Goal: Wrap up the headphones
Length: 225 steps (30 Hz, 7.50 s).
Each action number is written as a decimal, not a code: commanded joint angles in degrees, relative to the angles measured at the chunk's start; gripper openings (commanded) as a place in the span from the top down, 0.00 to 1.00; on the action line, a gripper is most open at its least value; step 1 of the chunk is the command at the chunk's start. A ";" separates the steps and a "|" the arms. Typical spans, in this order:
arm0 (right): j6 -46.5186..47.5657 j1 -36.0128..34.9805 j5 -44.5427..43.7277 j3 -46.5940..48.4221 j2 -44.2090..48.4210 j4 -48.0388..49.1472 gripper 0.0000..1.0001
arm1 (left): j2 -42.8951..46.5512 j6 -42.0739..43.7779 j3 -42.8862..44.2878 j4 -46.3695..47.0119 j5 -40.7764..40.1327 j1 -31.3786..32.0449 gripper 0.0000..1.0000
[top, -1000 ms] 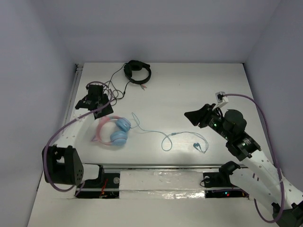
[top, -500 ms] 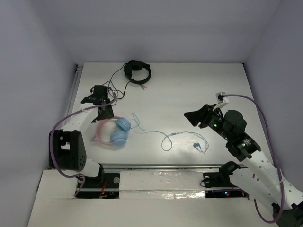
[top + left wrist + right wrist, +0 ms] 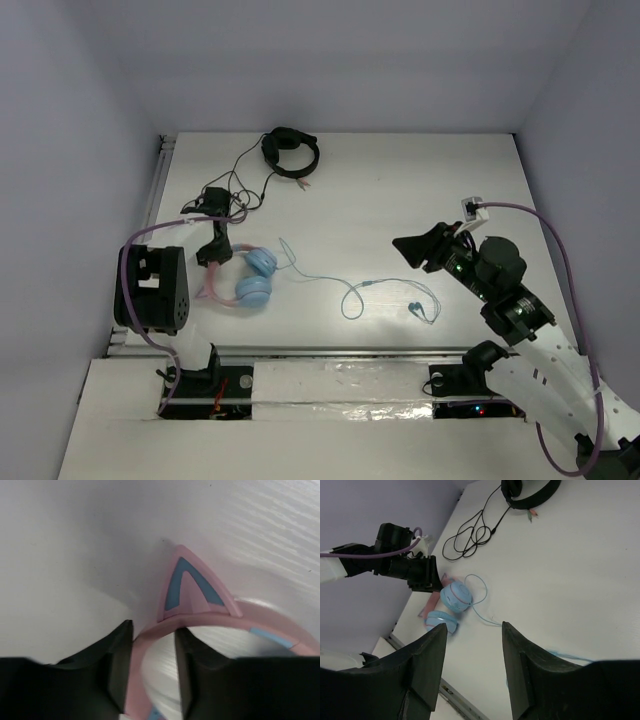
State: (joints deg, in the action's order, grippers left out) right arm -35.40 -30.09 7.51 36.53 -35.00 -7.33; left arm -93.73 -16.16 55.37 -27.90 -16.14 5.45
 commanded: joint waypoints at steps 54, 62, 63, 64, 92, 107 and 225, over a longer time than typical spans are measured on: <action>0.41 -0.32 1.81 -0.60 -7.61 11.11 1.00 | 21.92 -4.84 10.09 -1.45 25.98 11.68 1.00; 4.27 -0.32 2.67 0.38 -9.20 13.66 0.30 | 22.10 -4.22 21.52 -2.78 33.18 11.69 1.00; 5.15 -0.32 3.64 0.47 -9.55 14.10 0.21 | 22.36 -4.40 21.88 -2.16 34.41 11.69 1.00; 5.77 -0.32 4.70 0.64 -10.08 15.06 0.19 | 22.54 -4.75 22.23 -0.85 36.25 11.69 1.00; 5.88 -0.32 11.75 1.35 -34.26 38.27 0.85 | 21.31 -11.26 35.67 7.51 51.56 11.69 1.00; 3.84 -0.32 0.31 -3.13 -8.77 25.70 0.37 | 18.24 -13.89 42.36 9.71 49.19 11.69 1.00; 12.98 -42.42 -29.39 41.60 -34.51 -33.45 1.00 | 22.28 -2.75 5.54 5.93 -13.15 35.32 1.00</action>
State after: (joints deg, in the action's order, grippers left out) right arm -25.17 -72.07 -18.22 74.48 -68.93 -37.82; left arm -73.10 -22.74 59.57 -20.23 -33.78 39.07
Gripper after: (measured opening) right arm 0.020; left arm 0.088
